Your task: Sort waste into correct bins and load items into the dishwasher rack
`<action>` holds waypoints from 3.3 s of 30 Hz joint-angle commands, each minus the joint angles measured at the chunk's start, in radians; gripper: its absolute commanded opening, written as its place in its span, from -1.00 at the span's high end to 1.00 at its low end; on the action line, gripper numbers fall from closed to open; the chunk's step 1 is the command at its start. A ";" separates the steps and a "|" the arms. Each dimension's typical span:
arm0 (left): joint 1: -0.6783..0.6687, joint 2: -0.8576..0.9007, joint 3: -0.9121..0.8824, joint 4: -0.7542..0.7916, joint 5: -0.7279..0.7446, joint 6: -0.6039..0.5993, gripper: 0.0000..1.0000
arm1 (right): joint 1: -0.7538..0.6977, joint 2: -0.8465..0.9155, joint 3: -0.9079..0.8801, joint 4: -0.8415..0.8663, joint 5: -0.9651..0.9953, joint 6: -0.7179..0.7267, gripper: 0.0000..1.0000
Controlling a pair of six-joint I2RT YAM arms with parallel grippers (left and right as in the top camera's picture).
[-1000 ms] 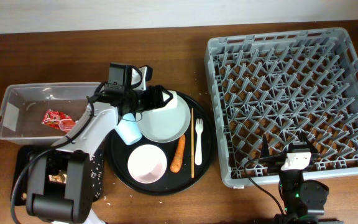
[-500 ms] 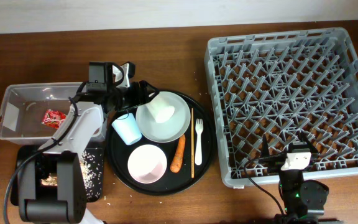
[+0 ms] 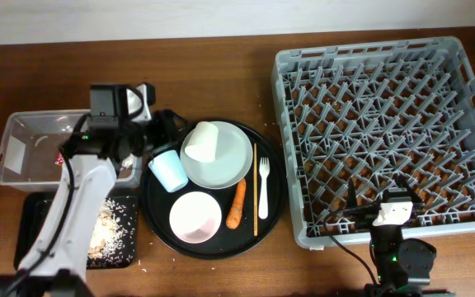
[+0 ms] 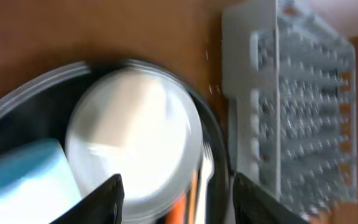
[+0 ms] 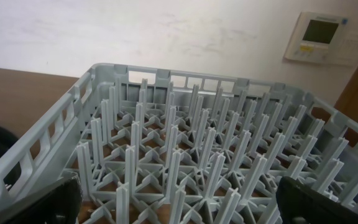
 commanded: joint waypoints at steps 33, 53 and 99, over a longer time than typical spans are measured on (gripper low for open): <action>-0.135 0.151 -0.355 0.631 -0.169 -0.534 0.42 | 0.004 -0.007 -0.007 -0.001 0.002 0.001 -0.97; -0.135 0.078 -0.354 0.683 -0.135 -0.491 0.99 | 0.004 -0.007 -0.007 -0.001 0.002 0.001 -0.98; -0.138 -0.153 0.183 0.186 0.701 -0.016 1.00 | 0.003 0.964 1.317 -1.037 -0.922 -0.134 -0.79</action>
